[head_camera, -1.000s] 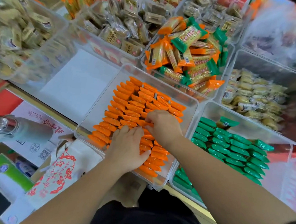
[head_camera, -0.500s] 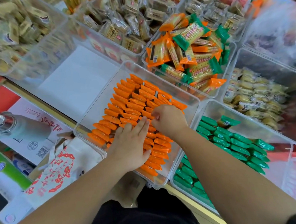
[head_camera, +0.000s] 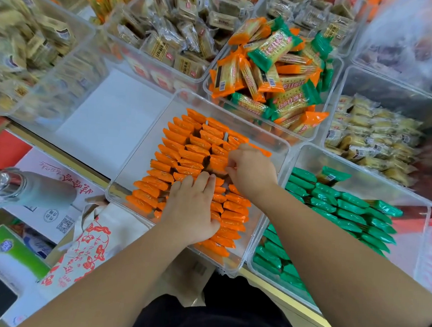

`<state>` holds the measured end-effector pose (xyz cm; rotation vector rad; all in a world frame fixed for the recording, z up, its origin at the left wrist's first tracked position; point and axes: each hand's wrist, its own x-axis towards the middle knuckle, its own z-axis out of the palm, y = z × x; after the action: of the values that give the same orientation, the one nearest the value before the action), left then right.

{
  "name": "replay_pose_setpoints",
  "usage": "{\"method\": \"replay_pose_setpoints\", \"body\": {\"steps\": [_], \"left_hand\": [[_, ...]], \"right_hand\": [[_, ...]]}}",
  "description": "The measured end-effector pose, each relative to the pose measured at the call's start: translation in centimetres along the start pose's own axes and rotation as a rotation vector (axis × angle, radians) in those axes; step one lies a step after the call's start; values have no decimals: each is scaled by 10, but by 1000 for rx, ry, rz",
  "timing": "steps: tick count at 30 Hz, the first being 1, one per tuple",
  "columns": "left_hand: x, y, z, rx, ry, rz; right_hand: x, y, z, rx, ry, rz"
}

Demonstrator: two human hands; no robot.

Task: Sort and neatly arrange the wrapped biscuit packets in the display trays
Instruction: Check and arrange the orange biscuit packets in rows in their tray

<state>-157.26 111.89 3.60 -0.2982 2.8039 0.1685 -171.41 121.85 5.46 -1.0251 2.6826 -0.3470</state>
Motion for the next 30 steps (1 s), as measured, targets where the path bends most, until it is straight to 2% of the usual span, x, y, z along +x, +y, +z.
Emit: {"method": "replay_pose_setpoints", "body": {"steps": [5,11,23,30], "left_hand": [[5,-1,-4,10,9,-4],[7,0,-9,21,3,5],[10,0,-12,101,-77,48],[1,1,-25,63,-85,33]], "right_hand": [[-27,14,-32,213,136,64],[-83,25,-62,454,386,176],[-129,26,-61,524,324,283],[-140,17,-67,702,215,408]]}}
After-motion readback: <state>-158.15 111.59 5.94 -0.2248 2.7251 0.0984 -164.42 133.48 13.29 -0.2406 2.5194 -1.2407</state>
